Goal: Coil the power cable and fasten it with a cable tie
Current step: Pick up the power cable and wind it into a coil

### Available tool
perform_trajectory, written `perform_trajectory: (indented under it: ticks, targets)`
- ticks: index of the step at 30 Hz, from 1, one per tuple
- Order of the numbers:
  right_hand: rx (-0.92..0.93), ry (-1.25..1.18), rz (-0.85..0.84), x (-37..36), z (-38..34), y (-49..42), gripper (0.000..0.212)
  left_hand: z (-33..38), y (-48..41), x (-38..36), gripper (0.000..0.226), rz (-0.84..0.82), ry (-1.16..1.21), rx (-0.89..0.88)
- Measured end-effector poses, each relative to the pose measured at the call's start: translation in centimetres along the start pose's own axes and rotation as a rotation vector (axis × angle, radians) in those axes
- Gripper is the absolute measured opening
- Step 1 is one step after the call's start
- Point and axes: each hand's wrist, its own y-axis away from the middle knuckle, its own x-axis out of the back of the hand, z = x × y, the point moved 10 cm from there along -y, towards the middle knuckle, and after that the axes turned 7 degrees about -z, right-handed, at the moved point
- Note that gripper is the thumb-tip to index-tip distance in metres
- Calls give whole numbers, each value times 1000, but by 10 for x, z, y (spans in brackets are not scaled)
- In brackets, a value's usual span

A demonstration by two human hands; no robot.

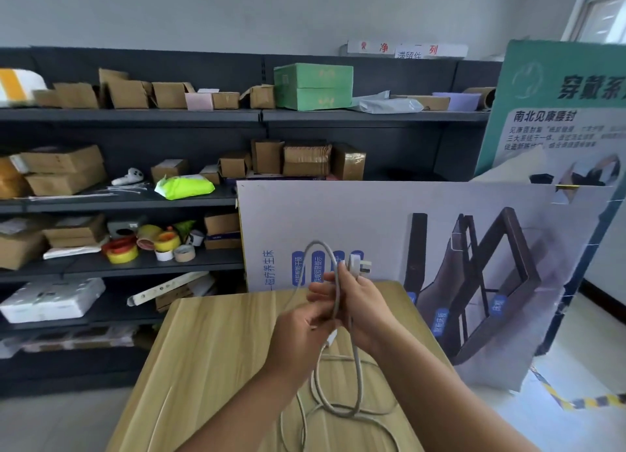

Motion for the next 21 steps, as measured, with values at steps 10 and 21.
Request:
perform_trajectory:
  ticks: [10, 21]
  targets:
    - [-22, 106, -242, -21, -33, 20, 33, -63, 2, 43, 53, 94, -205, 266]
    - [91, 125, -324, -11, -76, 26, 28, -55, -41, 5, 24, -82, 136, 307]
